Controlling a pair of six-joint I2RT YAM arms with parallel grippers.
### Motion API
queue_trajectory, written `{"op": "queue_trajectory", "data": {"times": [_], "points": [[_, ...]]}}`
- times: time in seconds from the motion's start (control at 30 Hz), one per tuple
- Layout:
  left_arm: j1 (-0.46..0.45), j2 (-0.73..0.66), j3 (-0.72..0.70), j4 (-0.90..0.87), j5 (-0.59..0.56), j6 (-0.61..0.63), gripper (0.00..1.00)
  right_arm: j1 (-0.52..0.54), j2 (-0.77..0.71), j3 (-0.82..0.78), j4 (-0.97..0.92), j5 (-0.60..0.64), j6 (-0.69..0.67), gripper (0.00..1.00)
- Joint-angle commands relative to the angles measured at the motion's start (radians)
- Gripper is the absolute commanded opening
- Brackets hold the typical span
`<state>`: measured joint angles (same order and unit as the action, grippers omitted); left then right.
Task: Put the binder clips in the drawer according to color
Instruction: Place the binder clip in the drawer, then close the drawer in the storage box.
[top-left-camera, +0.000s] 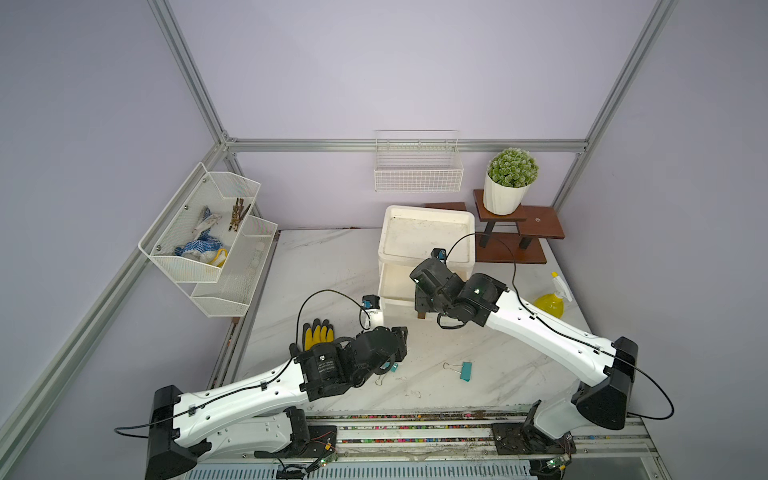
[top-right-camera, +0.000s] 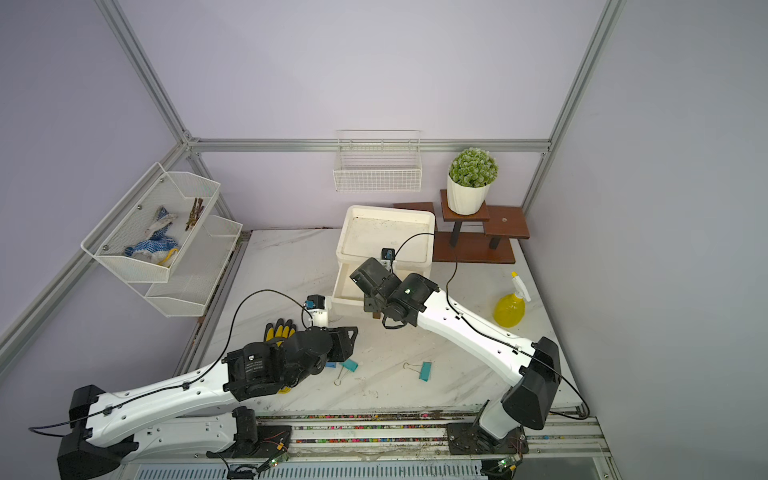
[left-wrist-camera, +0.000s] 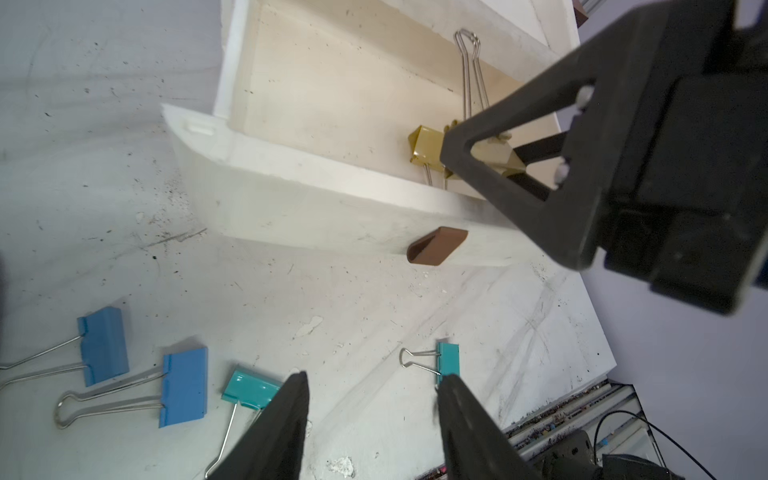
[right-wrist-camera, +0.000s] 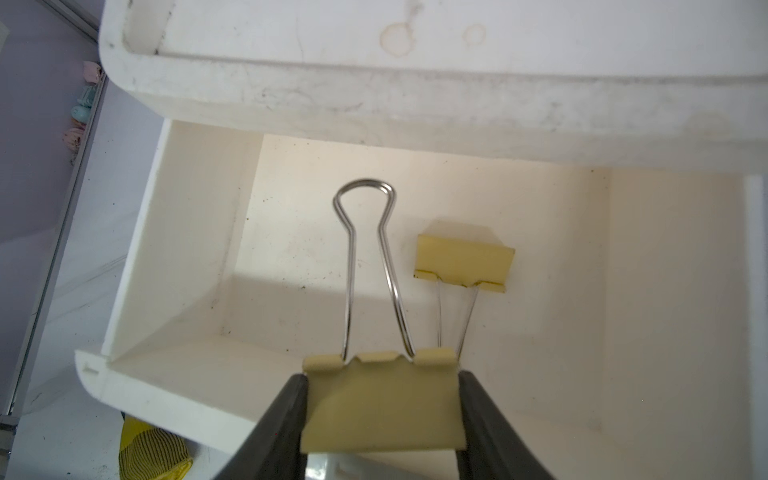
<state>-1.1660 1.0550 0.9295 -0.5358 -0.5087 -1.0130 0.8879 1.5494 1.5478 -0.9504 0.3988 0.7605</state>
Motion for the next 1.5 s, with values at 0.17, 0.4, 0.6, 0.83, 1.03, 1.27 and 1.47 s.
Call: {"op": "queue_trajectory", "data": {"times": [0.17, 0.4, 0.6, 0.83, 1.03, 1.27, 1.47], "points": [[-0.012, 0.082, 0.022, 0.160, 0.073, 0.009, 0.54, -0.052, 0.033, -0.027, 0.009, -0.025, 0.018, 0.31], [-0.012, 0.111, 0.025, 0.182, 0.062, 0.013, 0.54, -0.064, 0.014, -0.026, -0.003, -0.031, 0.024, 0.60], [-0.011, 0.136, 0.054, 0.189, 0.041, 0.044, 0.56, -0.089, -0.085, 0.040, -0.001, 0.005, -0.022, 0.86], [0.018, 0.271, 0.183, 0.065, -0.002, 0.062, 0.56, -0.228, -0.239, 0.049, -0.030, -0.045, -0.073, 0.84], [0.025, 0.398, 0.296, -0.023, -0.044, 0.093, 0.54, -0.298, -0.335, -0.036, -0.050, -0.070, -0.086, 0.84], [0.029, 0.477, 0.374, -0.104, -0.101, 0.136, 0.47, -0.316, -0.381, -0.103, -0.044, -0.090, -0.073, 0.84], [0.043, 0.492, 0.390, -0.087, -0.138, 0.181, 0.26, -0.322, -0.397, -0.111, -0.042, -0.084, -0.074, 0.84]]}}
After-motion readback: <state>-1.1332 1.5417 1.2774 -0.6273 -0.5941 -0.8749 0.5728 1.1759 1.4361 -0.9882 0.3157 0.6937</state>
